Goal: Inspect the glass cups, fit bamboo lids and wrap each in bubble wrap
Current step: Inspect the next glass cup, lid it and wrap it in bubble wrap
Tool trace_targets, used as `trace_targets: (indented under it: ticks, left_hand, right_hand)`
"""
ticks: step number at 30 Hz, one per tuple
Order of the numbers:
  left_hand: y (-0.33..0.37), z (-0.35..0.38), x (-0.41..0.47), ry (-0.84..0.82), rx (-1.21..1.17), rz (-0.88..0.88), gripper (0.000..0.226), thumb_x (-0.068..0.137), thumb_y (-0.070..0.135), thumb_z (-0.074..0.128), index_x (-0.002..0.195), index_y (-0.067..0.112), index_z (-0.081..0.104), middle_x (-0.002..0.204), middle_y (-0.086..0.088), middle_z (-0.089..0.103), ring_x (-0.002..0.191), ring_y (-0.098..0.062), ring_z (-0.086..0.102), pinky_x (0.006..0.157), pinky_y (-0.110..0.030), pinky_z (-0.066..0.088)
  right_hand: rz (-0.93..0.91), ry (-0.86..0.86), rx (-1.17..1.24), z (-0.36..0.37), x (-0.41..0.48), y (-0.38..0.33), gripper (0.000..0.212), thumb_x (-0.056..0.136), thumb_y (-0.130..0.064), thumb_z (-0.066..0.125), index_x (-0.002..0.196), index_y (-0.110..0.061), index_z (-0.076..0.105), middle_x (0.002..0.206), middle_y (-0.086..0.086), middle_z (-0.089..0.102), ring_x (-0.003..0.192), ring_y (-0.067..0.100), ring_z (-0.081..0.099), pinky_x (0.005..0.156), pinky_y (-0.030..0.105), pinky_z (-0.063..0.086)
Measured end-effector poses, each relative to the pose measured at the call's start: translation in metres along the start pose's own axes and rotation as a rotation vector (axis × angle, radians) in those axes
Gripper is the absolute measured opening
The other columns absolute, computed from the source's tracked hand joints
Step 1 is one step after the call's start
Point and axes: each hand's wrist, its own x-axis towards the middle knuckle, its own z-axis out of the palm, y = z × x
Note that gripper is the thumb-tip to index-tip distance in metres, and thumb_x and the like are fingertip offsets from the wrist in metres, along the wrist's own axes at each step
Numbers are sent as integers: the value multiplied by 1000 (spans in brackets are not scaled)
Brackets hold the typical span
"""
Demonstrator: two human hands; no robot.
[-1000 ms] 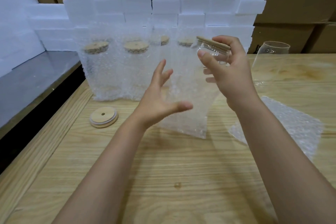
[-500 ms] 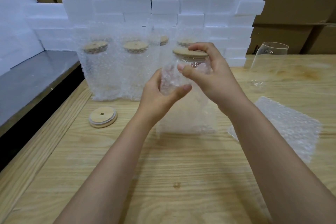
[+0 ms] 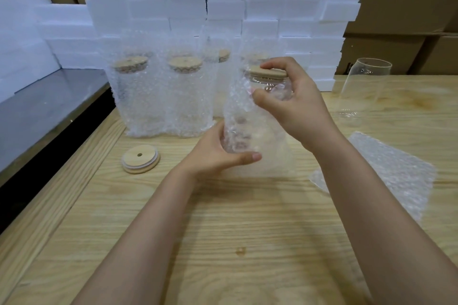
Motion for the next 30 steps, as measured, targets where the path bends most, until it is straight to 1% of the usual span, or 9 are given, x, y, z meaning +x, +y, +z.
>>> trace_targets:
  ticks: [6,10,14,17,19,22,25,28,30]
  left_hand:
    - [3,4,2,96,-38,29,71,53,49,81,115,22,58,101,15,72,99,-4,67,81,-20,52]
    - [-1,7,5,105,-67,22,75,54,49,79,119,20,56,105,8,72,102,-10,68,86,-29,52]
    - [-5,8,6,77,-114,26,75,54,43,78,119,13,55,104,-3,71,99,-18,68,84,-29,53]
    - [-7,10,5,63,-120,29,71,54,43,77,116,16,57,98,-2,71,93,-14,69,78,-21,52]
    - [-9,10,5,53,-140,26,59,54,43,76,107,22,59,96,-4,70,90,-16,69,79,-24,52]
    - [-9,9,5,72,-187,21,62,56,42,75,111,21,56,98,-4,70,92,-17,69,79,-25,53]
    - [-10,8,5,115,-236,18,67,58,44,74,118,24,53,108,-4,69,104,-22,67,88,-34,54]
    - [-8,10,5,144,-271,21,71,63,47,71,125,19,50,114,-16,67,109,-31,65,92,-43,53]
    - [-10,9,6,151,-242,26,74,72,49,71,133,12,48,120,-13,66,111,-24,64,91,-36,54]
  right_hand:
    - [-18,-46,-82,0,0,2,37,77,-41,71,110,-37,55,97,-12,59,84,6,56,74,24,45]
    - [6,-112,-136,-7,1,6,41,82,-63,57,118,-44,51,100,-13,60,81,-7,53,69,12,41]
    - [-38,56,-73,-22,6,7,48,94,-61,33,125,-30,52,105,-13,58,97,2,55,90,24,43]
    - [2,201,229,-32,10,5,28,95,-49,38,106,-33,59,92,-12,59,97,9,62,91,29,50]
    - [-10,246,346,-37,11,7,27,97,-36,42,112,-24,61,94,-8,59,96,6,61,91,24,51]
    - [3,300,403,-44,12,14,32,87,-42,45,114,-30,58,106,-8,59,107,5,58,95,32,50]
    - [178,85,350,-41,11,28,56,76,-59,54,127,-35,47,120,-11,55,116,11,54,94,43,50]
    - [380,-270,343,-18,0,47,119,50,-72,76,148,-32,22,131,-4,53,126,23,51,96,51,47]
    - [429,-342,378,-2,-7,60,120,48,-65,82,148,-27,26,139,3,51,129,23,49,104,57,40]
